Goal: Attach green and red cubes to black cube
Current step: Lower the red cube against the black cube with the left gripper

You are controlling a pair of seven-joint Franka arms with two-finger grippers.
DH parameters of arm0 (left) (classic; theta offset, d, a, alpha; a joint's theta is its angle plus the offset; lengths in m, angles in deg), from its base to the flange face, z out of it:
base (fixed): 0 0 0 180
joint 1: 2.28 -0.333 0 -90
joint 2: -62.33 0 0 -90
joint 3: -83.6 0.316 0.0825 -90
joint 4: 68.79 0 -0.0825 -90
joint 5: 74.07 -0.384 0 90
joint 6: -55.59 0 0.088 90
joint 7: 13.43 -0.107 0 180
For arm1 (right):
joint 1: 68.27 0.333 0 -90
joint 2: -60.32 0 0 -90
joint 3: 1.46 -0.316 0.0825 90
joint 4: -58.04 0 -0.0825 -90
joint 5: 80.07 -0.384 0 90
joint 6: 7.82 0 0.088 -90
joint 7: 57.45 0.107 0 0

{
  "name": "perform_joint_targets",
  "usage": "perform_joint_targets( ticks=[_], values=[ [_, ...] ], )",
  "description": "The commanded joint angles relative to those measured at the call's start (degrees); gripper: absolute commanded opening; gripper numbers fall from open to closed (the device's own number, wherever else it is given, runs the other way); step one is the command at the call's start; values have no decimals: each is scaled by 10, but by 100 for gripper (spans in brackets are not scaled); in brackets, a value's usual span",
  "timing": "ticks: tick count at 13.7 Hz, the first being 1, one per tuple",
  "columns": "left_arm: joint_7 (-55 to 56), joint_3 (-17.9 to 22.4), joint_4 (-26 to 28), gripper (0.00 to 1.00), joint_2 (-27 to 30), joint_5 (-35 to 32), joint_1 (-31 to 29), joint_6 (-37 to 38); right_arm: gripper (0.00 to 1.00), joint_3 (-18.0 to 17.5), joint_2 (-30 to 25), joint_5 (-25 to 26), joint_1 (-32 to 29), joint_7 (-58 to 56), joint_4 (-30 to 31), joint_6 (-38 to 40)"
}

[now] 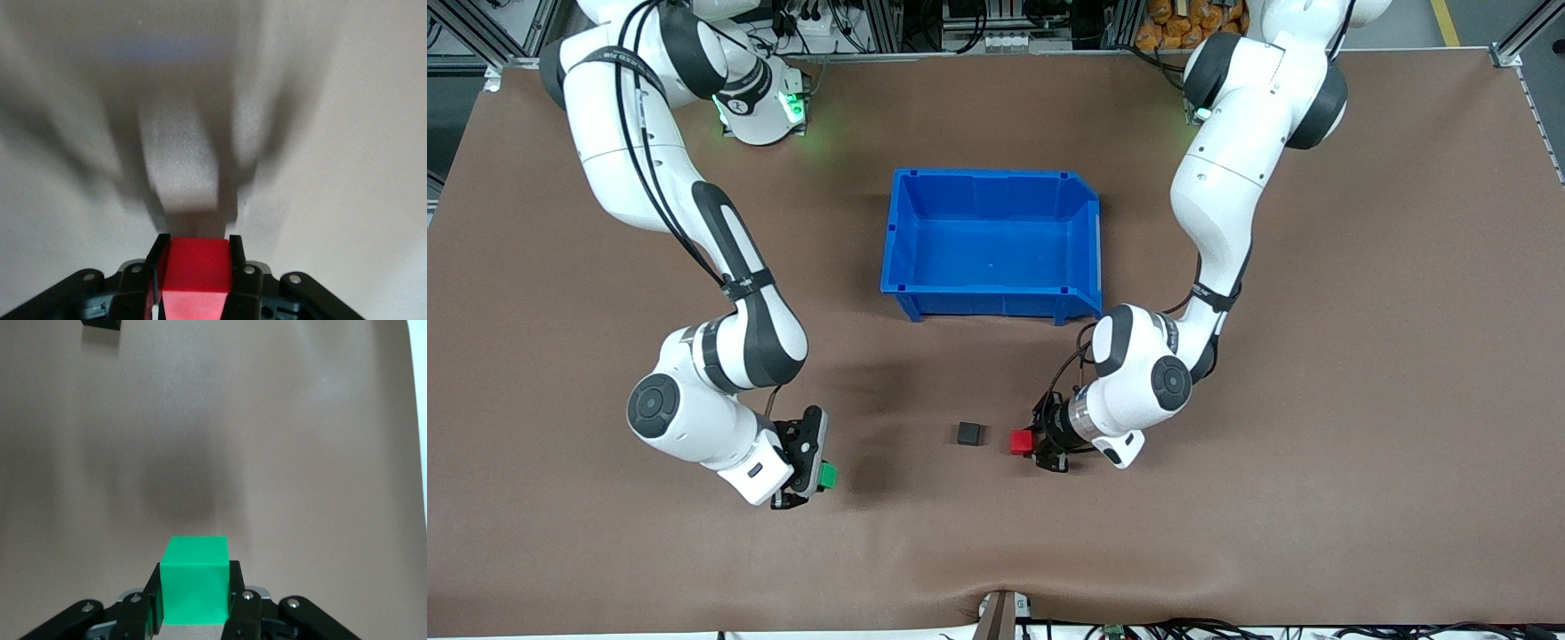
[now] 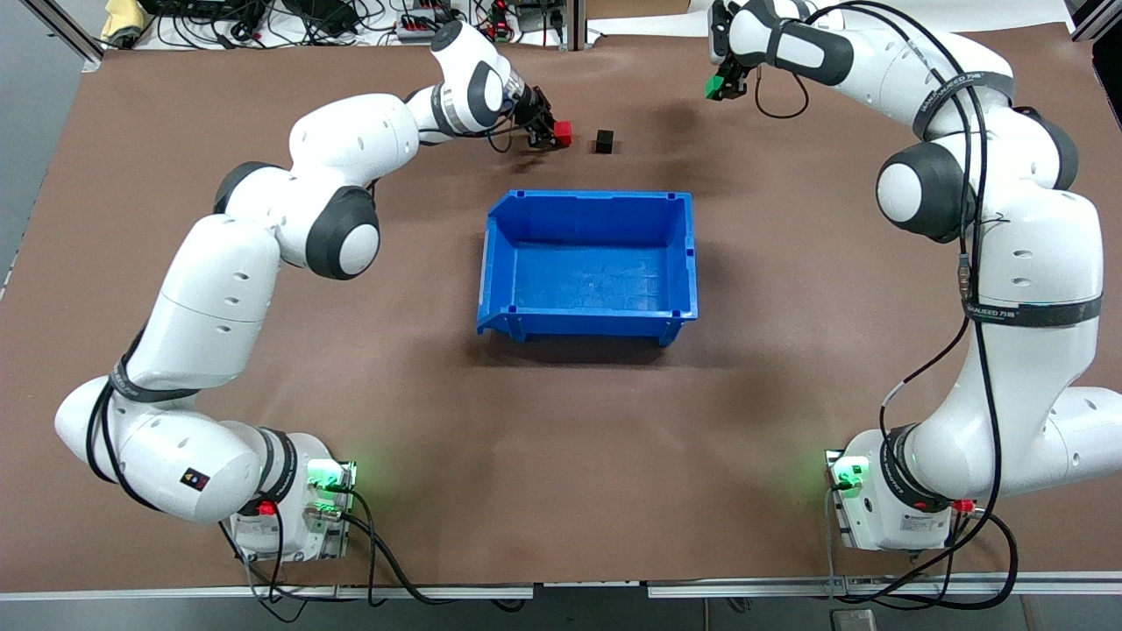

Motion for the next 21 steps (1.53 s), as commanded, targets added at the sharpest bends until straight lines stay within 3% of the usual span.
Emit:
perform_joint_targets(
  ticks=[1,21],
  values=[
    [25,5,-37,0,-25,11,6,-10,0,-4,8,-9,-2,-2,-22,39],
    [43,4,-48,0,-46,11,39,-48,0,-4,-5,-18,8,42,3,57]
  ],
)
